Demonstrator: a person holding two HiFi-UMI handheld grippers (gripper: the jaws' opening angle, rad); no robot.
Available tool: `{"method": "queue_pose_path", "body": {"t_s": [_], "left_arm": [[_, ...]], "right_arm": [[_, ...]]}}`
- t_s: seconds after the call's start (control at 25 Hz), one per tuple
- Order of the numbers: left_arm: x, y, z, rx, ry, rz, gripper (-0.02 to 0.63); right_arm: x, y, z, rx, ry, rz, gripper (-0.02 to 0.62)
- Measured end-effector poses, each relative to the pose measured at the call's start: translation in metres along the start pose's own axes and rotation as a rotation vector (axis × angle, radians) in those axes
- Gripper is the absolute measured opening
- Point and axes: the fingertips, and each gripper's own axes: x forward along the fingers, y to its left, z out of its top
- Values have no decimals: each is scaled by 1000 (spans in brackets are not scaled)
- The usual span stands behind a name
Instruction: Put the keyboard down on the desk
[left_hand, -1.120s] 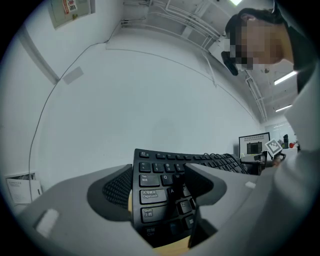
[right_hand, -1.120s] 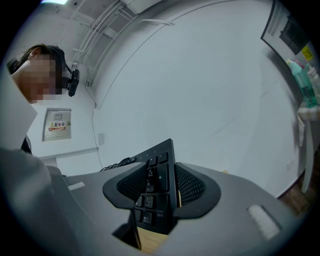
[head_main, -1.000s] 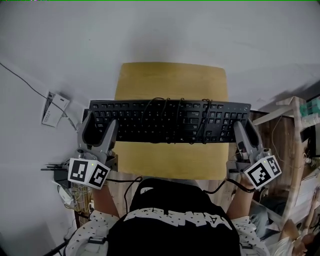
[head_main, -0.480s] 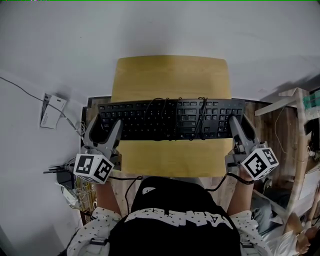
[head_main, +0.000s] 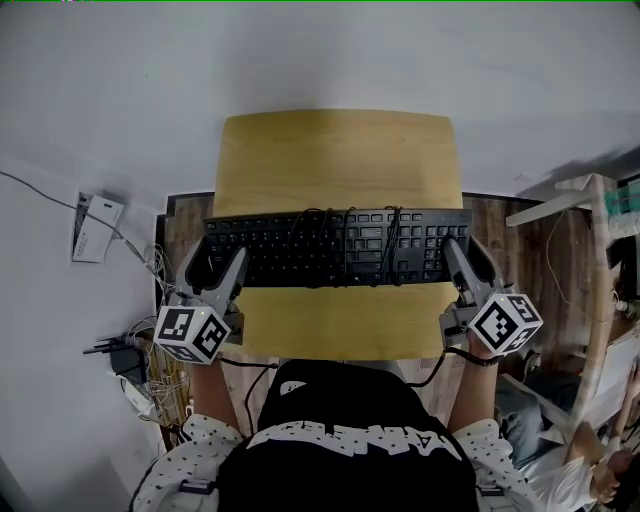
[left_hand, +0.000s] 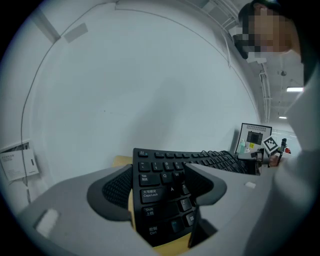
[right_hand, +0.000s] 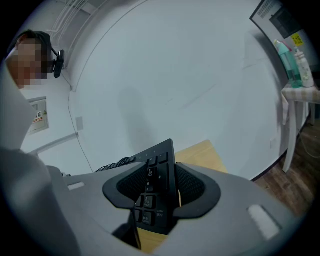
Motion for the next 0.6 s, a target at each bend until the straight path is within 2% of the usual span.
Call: {"method": "queue_pose_path", "body": {"t_s": [0.6], "left_arm": [[24, 1, -42, -32, 139, -14, 322]], "right_arm": [[13, -35, -30, 53, 78, -59, 193]]}}
